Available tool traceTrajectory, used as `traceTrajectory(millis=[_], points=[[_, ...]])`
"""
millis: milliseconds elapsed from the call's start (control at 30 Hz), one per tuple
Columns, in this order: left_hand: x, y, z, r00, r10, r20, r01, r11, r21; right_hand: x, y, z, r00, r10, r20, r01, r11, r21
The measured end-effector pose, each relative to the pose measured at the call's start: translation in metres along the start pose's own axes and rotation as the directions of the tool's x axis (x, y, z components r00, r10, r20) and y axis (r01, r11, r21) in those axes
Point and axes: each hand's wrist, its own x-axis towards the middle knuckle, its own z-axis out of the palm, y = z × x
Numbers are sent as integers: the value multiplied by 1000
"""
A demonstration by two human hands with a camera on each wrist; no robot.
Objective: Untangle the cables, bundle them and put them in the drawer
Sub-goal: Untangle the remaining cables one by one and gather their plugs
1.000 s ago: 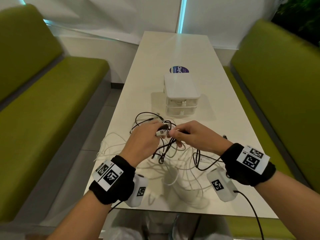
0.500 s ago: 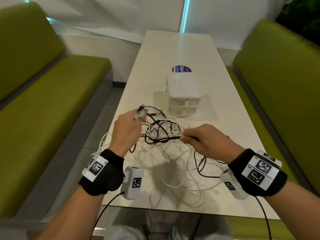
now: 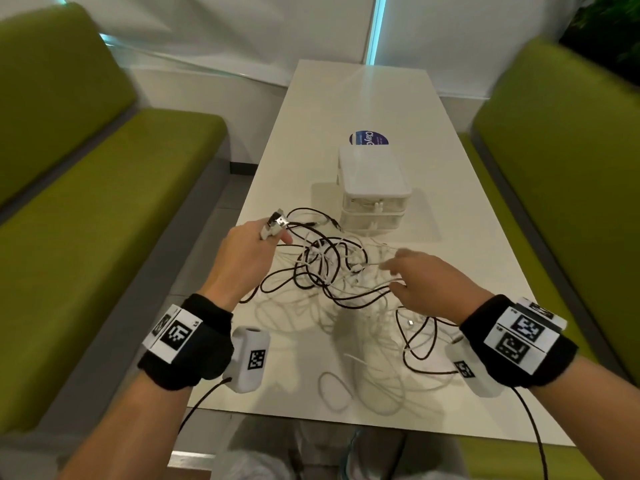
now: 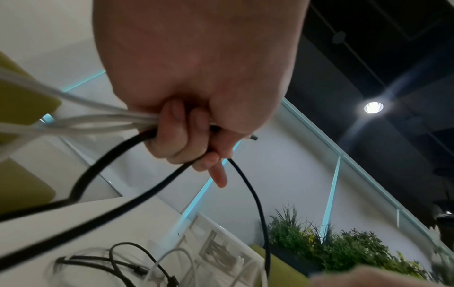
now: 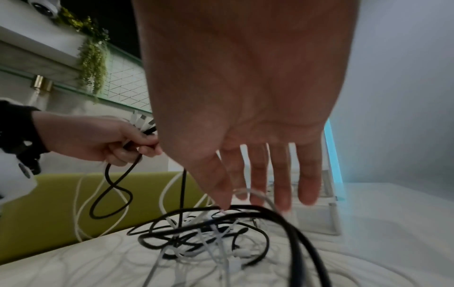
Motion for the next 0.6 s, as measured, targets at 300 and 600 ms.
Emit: traceTrajectory(millis=[300,600], points=[[-8,2,8,998,46,46,-45,999,-23,25,-61,7,968,-73,-242,194,830,523],[-10,-4,13,978,204,-53,-196,973,119,21,-53,3,946,59,-318,191,691,697]])
